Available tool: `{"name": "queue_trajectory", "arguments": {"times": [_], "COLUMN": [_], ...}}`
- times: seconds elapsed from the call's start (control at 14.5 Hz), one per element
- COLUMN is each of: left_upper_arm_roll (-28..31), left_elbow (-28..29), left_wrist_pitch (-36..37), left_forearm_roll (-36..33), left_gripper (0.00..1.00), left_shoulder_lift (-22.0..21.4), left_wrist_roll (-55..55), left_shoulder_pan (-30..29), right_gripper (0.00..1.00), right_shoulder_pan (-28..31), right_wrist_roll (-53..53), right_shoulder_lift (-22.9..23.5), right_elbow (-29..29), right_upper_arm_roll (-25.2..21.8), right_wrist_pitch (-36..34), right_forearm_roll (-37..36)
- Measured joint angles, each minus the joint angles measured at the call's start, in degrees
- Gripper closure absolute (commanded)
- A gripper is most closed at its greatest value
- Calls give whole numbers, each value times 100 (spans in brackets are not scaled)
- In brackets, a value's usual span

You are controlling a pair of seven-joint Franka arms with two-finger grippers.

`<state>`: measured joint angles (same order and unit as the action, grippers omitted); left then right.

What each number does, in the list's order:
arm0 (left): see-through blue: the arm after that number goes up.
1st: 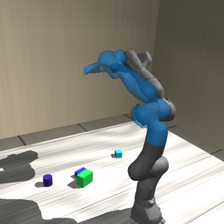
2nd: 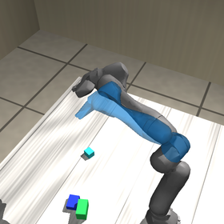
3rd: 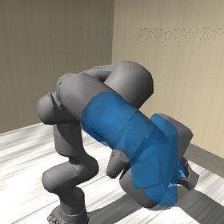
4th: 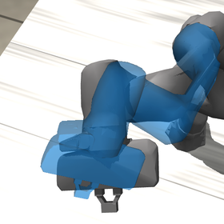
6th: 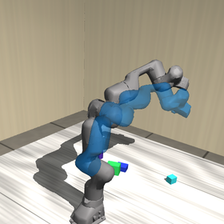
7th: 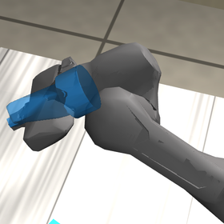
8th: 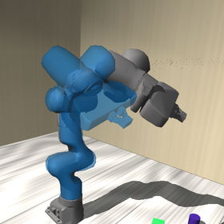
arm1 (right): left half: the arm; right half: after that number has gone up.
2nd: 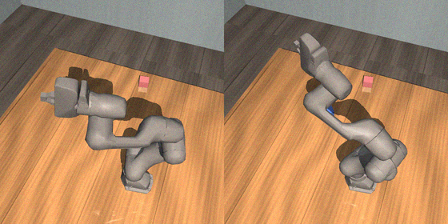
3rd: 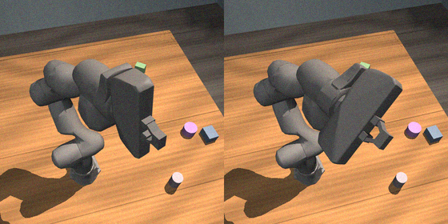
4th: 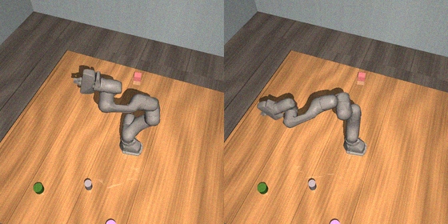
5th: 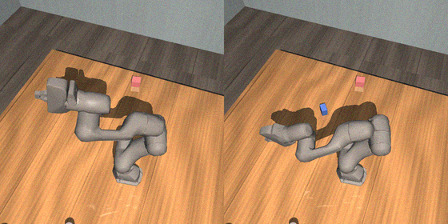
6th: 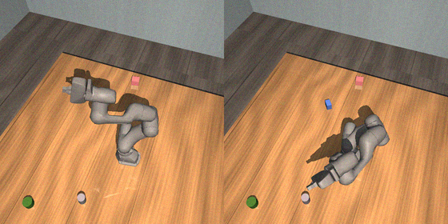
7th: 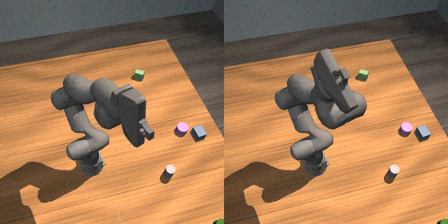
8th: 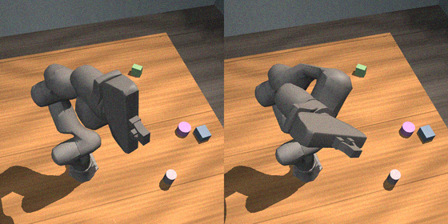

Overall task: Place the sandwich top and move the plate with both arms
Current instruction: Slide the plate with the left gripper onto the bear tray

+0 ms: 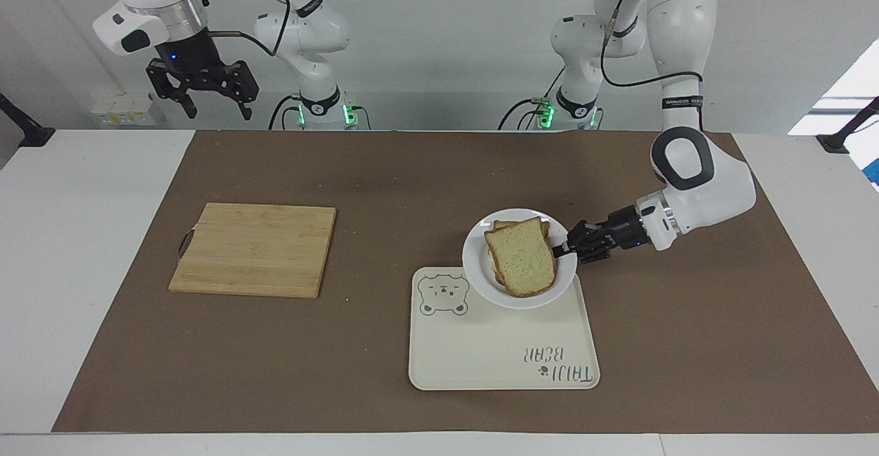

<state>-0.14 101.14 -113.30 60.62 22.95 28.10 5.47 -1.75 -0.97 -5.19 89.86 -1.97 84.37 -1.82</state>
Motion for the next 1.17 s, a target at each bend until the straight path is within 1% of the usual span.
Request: {"name": "queue_trajectory", "arguments": {"times": [0.21, 0.48, 0.69, 0.9, 0.97, 1.04, 1.11, 1.17], "left_upper_arm_roll": [-19, -46, -149, -206, -205, -202, -194, -171], "left_elbow": [-617, -1189, -1309, -1317, -1318, -1321, -1329, -1342], "left_wrist_pitch": [-117, -312, -599, -850, -868, -872, -874, -874], "left_forearm_roll": [4, 5, 5, 3, -30, -127, -208, -253], "left_gripper": [100, 100, 100, 100, 77, 20, 0, 0], "left_shoulder_lift": [609, 1153, 1386, 1449, 1451, 1451, 1451, 1450], "left_wrist_roll": [0, -5, -15, -169, -203, -225, -265, -336], "left_shoulder_pan": [2, 4, 27, 229, 295, 331, 331, 322], "right_gripper": [0, 0, 0, 0, 0, 0, 0, 0], "right_shoulder_pan": [0, 0, 0, 0, 0, 0, 1, 1], "right_wrist_roll": [0, 0, 0, 0, 0, 0, 0, 0], "right_shoulder_lift": [0, 0, 0, 0, 0, 0, 0, 0], "right_elbow": [0, 0, 0, 1, 1, 1, 1, 1], "right_upper_arm_roll": [0, 0, 0, 0, -1, -3, -3, -3], "right_wrist_pitch": [0, 0, 0, 0, 0, 0, 0, 0], "right_forearm_roll": [0, 0, 0, 0, 0, 0, 0, 0]}}
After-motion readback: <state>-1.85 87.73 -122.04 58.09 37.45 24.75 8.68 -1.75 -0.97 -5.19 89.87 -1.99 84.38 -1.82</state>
